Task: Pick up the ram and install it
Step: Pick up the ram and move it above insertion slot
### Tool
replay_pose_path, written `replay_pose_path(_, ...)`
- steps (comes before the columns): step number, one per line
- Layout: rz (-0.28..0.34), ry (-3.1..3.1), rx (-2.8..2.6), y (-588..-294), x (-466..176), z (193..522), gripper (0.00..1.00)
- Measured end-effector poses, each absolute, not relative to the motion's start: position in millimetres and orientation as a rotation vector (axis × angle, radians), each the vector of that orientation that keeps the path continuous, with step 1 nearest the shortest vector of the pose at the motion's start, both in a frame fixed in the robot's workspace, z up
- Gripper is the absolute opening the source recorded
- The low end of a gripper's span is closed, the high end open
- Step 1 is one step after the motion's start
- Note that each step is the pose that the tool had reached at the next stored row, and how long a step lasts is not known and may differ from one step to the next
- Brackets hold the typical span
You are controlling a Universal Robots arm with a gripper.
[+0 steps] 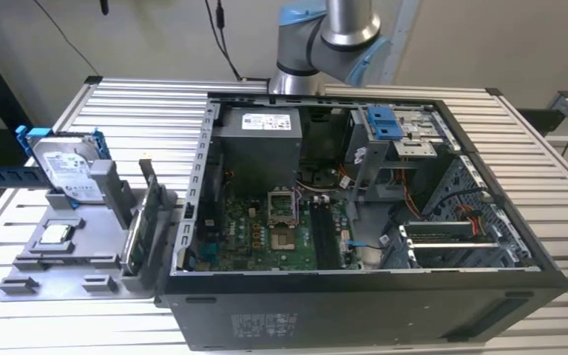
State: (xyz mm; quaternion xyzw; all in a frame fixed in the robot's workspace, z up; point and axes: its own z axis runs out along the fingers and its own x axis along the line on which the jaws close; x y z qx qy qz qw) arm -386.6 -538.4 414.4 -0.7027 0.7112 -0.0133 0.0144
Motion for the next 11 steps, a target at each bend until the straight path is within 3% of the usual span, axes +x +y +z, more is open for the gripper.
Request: replay_pose_path(11, -0.032, 2.219, -2.192, -538.4, -355.7, 414.4, 0.14)
